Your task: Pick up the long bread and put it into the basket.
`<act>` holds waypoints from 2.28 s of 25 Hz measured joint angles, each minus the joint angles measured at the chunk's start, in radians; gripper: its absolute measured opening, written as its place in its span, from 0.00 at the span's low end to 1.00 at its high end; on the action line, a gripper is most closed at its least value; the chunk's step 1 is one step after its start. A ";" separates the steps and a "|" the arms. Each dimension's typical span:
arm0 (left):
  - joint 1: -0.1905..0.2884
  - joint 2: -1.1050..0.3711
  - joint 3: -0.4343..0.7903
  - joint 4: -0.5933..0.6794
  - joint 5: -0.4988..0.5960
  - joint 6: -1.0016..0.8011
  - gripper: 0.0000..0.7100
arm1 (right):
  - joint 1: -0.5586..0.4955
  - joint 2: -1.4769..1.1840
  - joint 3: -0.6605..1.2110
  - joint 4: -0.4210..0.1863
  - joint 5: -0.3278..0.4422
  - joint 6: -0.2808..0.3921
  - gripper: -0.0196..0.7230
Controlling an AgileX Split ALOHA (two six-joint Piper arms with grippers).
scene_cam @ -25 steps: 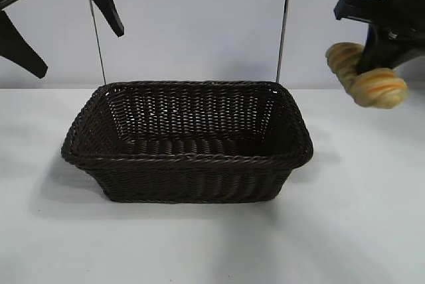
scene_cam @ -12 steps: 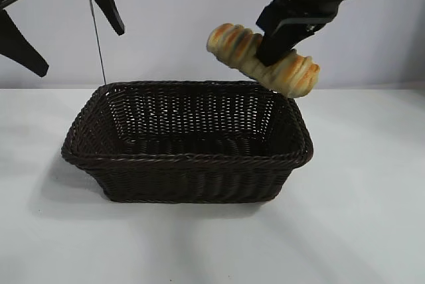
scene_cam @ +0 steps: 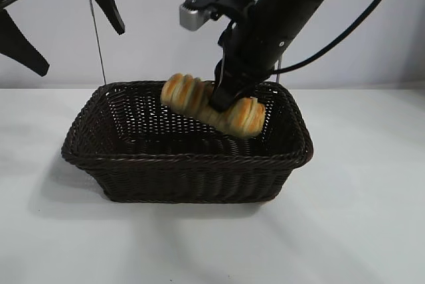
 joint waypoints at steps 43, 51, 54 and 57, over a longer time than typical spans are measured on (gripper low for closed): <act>0.000 0.000 0.000 0.001 -0.030 0.000 0.98 | -0.150 -0.338 -0.003 -0.205 0.447 1.124 0.96; 0.000 0.000 0.000 0.001 -0.030 0.000 0.98 | -0.150 -0.338 -0.003 -0.206 0.469 1.149 0.96; 0.000 0.000 0.000 0.001 -0.030 0.000 0.98 | -0.150 -0.338 -0.003 -0.206 0.475 1.153 0.96; 0.000 0.000 0.000 0.001 -0.030 0.000 0.98 | -0.150 -0.338 -0.003 -0.206 0.476 1.158 0.96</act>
